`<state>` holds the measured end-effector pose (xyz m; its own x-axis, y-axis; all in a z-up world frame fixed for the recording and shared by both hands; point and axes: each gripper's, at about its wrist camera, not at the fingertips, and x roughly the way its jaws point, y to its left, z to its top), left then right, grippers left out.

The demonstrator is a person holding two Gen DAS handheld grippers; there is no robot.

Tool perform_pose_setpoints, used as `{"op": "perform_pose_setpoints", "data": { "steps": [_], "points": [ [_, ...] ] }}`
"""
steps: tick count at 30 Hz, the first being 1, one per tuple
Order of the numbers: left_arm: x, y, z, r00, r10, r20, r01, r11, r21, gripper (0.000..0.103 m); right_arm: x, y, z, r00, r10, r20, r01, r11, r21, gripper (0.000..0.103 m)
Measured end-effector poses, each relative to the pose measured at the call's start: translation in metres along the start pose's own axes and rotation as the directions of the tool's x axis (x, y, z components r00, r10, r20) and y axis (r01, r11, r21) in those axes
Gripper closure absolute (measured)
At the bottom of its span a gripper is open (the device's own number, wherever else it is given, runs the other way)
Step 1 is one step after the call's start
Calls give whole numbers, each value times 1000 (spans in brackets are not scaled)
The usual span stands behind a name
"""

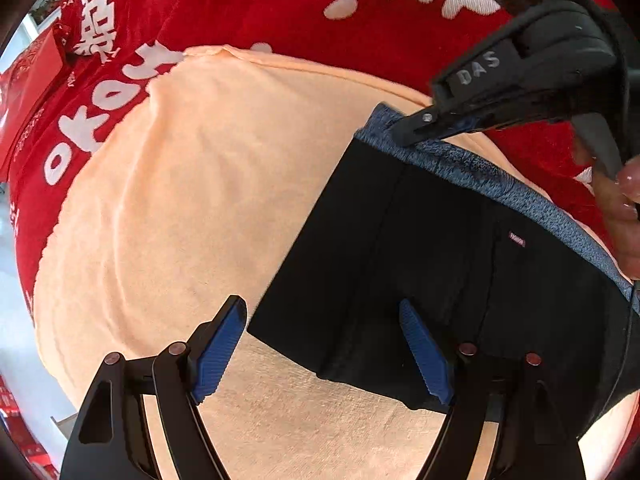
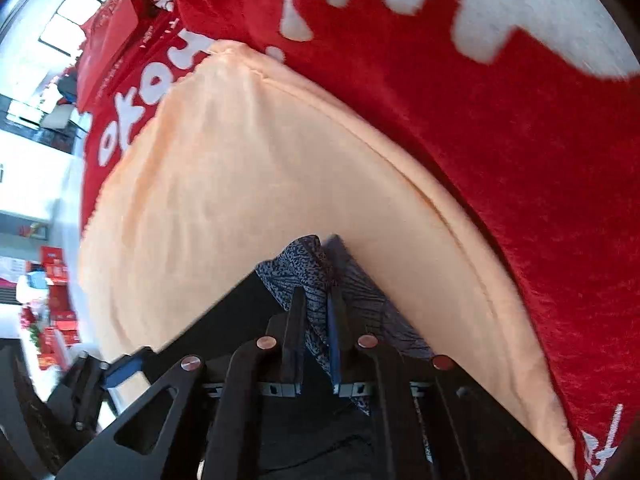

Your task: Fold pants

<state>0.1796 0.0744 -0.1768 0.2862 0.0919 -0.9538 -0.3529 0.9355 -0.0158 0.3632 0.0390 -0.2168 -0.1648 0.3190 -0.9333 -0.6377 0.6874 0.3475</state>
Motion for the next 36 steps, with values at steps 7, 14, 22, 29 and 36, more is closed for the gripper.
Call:
{"op": "perform_pose_setpoints", "data": {
  "steps": [7, 14, 22, 29, 36],
  "points": [
    [-6, -4, 0, 999, 38, 10, -39, 997, 63, 23, 14, 13, 6, 996, -60, 63, 58, 998, 34, 88],
    [-17, -29, 23, 998, 4, 67, -13, 990, 139, 23, -83, -43, -95, 974, -74, 214, 6, 954, 300, 56],
    [17, -70, 13, 998, 58, 19, -61, 962, 266, 23, -108, -85, -335, 961, 55, 270, -241, 646, 724, 56],
    [-5, -113, 0, 998, 42, 45, -56, 910, 410, 23, -79, -100, -395, 901, 14, 433, -389, 468, 794, 56],
    [-19, -187, -26, 997, -77, -10, 70, 844, 532, 23, -65, -129, -414, 807, 9, 590, -577, 227, 785, 59]
  ]
}}
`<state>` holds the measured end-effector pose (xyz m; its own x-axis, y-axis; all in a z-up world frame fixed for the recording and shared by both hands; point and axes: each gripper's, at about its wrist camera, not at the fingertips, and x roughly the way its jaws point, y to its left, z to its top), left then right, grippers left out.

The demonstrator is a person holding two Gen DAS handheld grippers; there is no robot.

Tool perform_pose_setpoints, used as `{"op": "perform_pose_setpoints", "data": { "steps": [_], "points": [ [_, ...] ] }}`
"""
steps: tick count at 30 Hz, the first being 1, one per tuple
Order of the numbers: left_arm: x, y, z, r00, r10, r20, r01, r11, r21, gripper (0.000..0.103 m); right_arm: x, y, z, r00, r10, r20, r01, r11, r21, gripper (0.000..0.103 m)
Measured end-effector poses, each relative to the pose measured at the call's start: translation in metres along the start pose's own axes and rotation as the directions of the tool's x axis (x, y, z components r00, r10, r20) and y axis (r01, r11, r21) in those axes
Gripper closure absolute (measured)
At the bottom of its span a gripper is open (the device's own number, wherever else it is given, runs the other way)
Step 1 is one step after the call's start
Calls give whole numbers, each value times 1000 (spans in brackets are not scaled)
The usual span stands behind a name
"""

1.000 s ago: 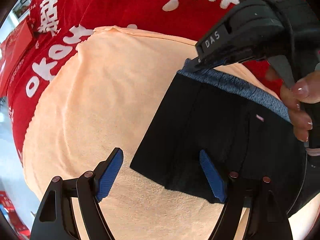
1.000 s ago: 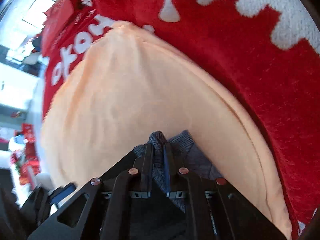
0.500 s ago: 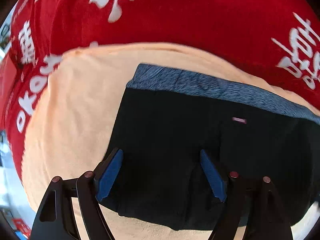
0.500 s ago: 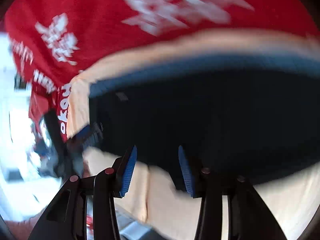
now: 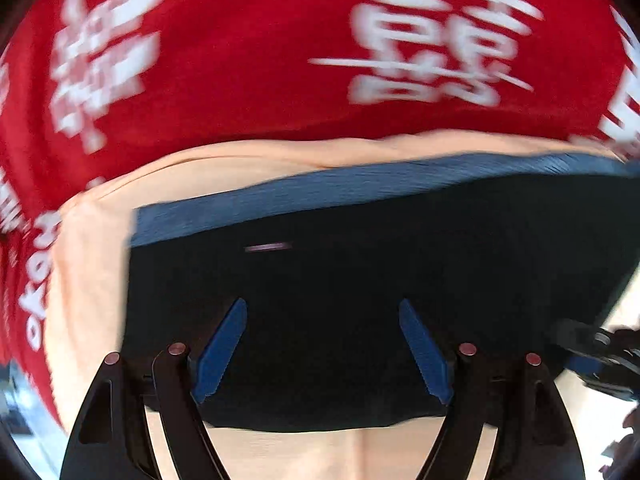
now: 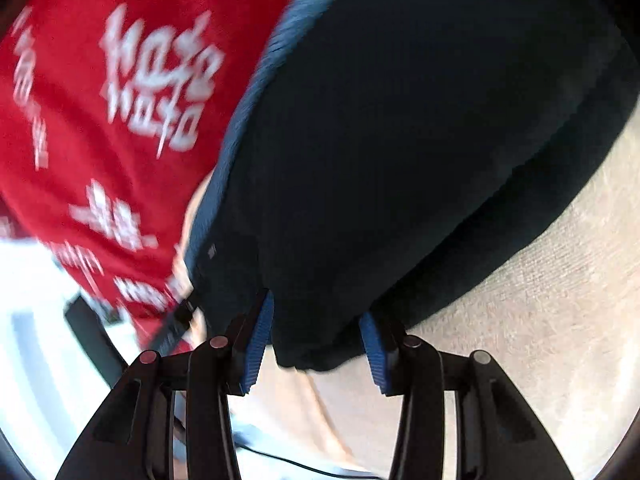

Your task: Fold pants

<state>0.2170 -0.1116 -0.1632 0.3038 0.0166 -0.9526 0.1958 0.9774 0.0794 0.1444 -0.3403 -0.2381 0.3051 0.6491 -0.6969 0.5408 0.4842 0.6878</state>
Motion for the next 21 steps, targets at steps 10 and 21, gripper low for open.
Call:
{"op": "perform_pose_setpoints", "data": {
  "steps": [10, 21],
  "points": [
    [16, -69, -47, 1000, -20, -21, 23, 988, 152, 22, -5, 5, -19, 990, -139, 36, 142, 985, -97, 95],
    [15, -85, -39, 998, 31, -54, -24, 993, 115, 22, -140, -52, 59, 904, -313, 291, 315, 948, 41, 50]
  ]
}}
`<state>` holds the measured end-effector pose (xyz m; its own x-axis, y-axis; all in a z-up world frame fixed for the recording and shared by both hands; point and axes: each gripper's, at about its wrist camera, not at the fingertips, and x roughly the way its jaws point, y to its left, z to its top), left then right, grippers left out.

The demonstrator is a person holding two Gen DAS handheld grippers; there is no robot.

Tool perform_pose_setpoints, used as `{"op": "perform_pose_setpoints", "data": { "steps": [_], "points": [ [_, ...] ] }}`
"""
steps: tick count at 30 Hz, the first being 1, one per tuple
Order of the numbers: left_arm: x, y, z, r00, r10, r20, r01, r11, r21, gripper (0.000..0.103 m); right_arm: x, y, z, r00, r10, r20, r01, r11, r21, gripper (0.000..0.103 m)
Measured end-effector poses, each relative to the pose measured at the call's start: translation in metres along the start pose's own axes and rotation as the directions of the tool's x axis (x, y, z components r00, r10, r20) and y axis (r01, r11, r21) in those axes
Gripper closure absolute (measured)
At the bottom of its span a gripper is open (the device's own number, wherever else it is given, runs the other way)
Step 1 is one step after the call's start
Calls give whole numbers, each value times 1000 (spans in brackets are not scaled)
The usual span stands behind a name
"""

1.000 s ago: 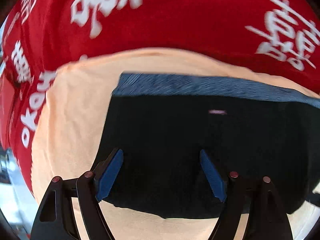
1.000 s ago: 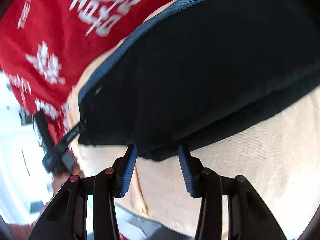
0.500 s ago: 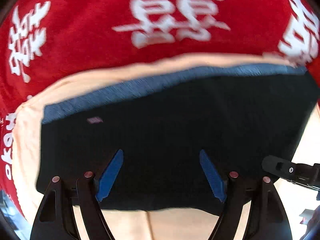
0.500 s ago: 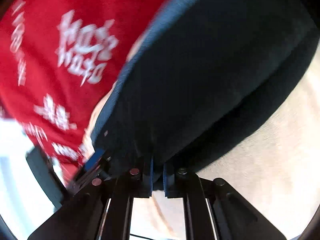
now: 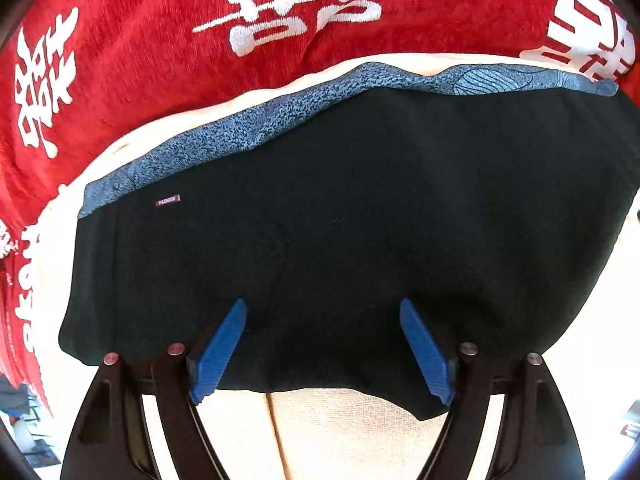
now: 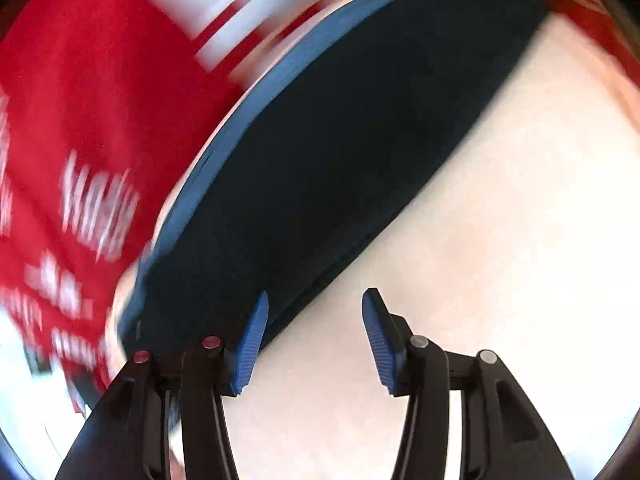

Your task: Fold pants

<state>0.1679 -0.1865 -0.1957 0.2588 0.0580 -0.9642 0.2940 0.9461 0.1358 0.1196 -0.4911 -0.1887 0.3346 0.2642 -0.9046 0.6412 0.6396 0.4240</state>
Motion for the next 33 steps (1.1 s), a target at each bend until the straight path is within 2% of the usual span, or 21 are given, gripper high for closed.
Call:
{"op": "perform_pose_setpoints", "data": {
  "steps": [1, 2, 3, 4, 5, 7, 9, 11, 12, 13, 15, 16, 19, 20, 22, 24, 26, 28, 31, 32, 33],
  "points": [
    [0, -2, 1, 1000, 8, -3, -8, 1000, -3, 22, 0, -11, 12, 1000, 3, 11, -4, 999, 43, 51],
    [0, -3, 1, 1000, 12, -5, -12, 1000, -5, 22, 2, -24, 28, 1000, 17, 23, -19, 995, 96, 60],
    [-1, -3, 2, 1000, 17, -6, -17, 1000, -6, 22, 5, -31, 38, 998, 48, 27, -51, 991, 122, 74],
    [-1, -5, 4, 1000, 22, -8, -22, 1000, -6, 21, 7, -33, 43, 998, 55, 22, -58, 989, 134, 93],
    [1, -4, 4, 999, 35, -9, -35, 999, -6, 18, 8, -35, 49, 998, 62, 19, -64, 988, 143, 95],
    [6, -3, 3, 997, 74, -13, -74, 997, -17, 6, 2, -32, 54, 999, 17, 44, -22, 994, 111, 95],
    [9, 7, 6, 997, 44, -56, -48, 997, -64, 6, -8, -38, 57, 994, -68, 91, 58, 992, 109, 95],
    [5, 11, 13, 995, 71, -76, -77, 994, -81, 6, -15, -46, 59, 991, -107, 86, 94, 986, 137, 82],
    [-2, 13, 20, 995, 87, -58, -91, 993, -80, 6, -24, -43, 59, 987, -136, 88, 124, 983, 134, 82],
    [-6, 14, 27, 996, 85, -38, -88, 993, -83, 6, -29, -39, 60, 986, -134, 96, 122, 986, 116, 81],
    [-14, 12, 46, 998, 64, -1, -64, 994, -91, 6, -36, -12, 61, 992, -70, 101, 70, 998, -2, 80],
    [-13, 10, 60, 999, 53, 11, -52, 995, -89, 6, -31, 10, 62, 996, -38, 77, 45, 995, -90, 80],
    [4, 3, 97, 1000, 25, 15, -23, 994, -106, 6, 3, 84, 58, 1000, 1, -10, -4, 935, -354, 80],
    [9, 1, 104, 1000, 12, 16, -10, 992, -128, 6, 24, 114, 55, 998, 18, -53, -39, 902, -430, 80],
    [32, -3, 125, 999, 27, 20, -24, 988, -151, 6, 47, 134, 51, 995, 36, -95, -78, 870, -487, 81],
    [49, -1, 136, 999, 46, 4, -45, 987, -157, 6, 84, 161, 49, 991, 15, -133, -86, 834, -545, 81],
    [62, 3, 144, 999, 32, 7, -30, 982, -187, 6, 101, 159, 48, 989, -20, -148, -70, 814, -577, 82],
    [67, 9, 152, 999, 48, 23, -43, 978, -204, 6, 106, 158, 57, 994, -21, -104, -48, 784, -619, 84],
    [75, 22, 164, 998, 68, 12, -63, 971, -230, 6, 99, 145, 74, 999, -40, -35, 9, 781, -625, 86],
    [75, 27, 167, 997, 74, 6, -71, 968, -241, 6, 102, 148, 84, 994, -103, 35, 102, 780, -617, 86],
    [72, 33, 171, 996, 90, -4, -88, 964, -250, 6, 100, 142, 93, 991, -121, 59, 132, 789, -599, 86]
  ]
}}
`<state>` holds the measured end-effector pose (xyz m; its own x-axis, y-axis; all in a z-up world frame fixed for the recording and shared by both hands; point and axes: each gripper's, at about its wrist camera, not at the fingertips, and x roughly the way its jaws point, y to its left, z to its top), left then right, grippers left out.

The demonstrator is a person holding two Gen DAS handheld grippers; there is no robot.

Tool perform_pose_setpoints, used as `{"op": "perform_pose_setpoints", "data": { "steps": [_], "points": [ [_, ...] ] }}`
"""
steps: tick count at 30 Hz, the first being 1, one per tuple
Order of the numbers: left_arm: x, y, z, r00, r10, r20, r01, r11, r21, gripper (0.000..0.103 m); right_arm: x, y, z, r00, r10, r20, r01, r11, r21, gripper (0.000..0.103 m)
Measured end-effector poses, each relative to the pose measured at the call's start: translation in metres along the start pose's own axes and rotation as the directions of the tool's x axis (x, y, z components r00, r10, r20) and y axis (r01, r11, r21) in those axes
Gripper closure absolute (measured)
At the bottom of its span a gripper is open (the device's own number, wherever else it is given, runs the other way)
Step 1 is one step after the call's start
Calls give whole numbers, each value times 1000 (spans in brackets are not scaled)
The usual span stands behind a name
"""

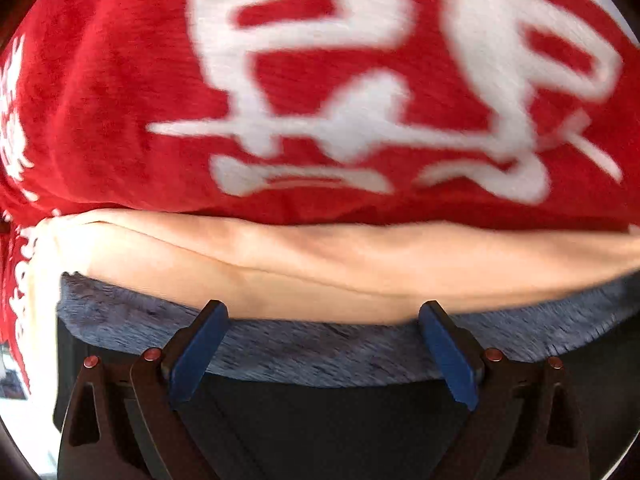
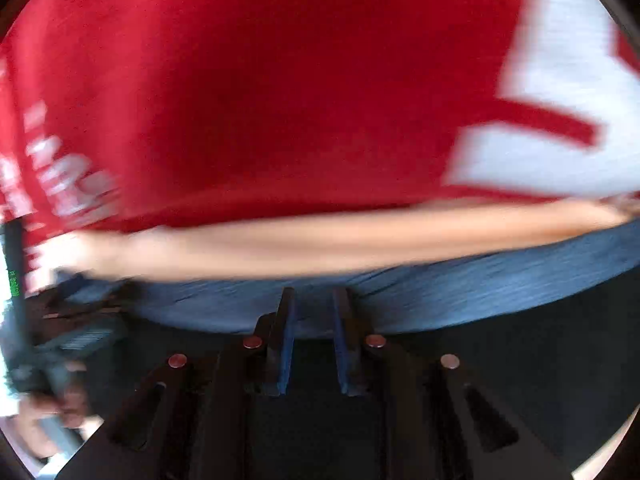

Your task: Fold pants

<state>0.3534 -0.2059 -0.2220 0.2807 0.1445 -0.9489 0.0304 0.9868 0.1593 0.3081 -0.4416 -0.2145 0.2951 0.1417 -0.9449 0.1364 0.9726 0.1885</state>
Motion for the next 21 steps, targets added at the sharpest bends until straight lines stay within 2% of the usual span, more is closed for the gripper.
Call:
{"op": "perform_pose_setpoints", "data": {
  "steps": [2, 3, 5, 8, 11, 13, 15, 17, 19, 21],
  "points": [
    [-11, 7, 7, 1000, 0, 6, 0, 1000, 10, 6, -7, -28, 6, 1000, -11, 0, 11, 995, 94, 85],
    [-22, 7, 6, 1000, -15, 12, 14, 999, 29, 6, -17, -41, 7, 1000, -13, 4, 13, 990, 139, 81],
    [-42, 1, -4, 999, -46, 17, 44, 997, 69, 6, -38, -51, 0, 1000, -27, 8, 26, 986, 166, 75],
    [-73, -23, -37, 993, -113, 13, 111, 987, 119, 6, -59, -45, -24, 1000, 19, -6, -18, 986, 165, 74],
    [-74, -48, -68, 987, -157, -32, 160, 974, 160, 6, -75, -30, -59, 999, 52, -5, -51, 989, 136, 74],
    [-61, -63, -91, 988, -131, -79, 142, 975, 171, 5, -68, -22, -86, 998, 45, -32, -40, 992, 124, 74],
    [-61, -62, -104, 993, -117, -10, 117, 985, 128, 2, -54, -28, -107, 996, 39, -82, -28, 991, 134, 74],
    [-63, -64, -106, 995, -95, 6, 93, 984, 154, 2, -67, -44, -115, 994, 101, -31, -93, 978, 187, 74],
    [-64, -68, -101, 997, -76, 6, 74, 980, 185, 2, -83, -62, -123, 995, 92, -27, -83, 967, 240, 74],
    [-74, -75, -102, 999, -48, -8, 49, 976, 211, 2, -102, -90, -132, 998, 63, -5, -59, 952, 301, 67]
  ]
}}
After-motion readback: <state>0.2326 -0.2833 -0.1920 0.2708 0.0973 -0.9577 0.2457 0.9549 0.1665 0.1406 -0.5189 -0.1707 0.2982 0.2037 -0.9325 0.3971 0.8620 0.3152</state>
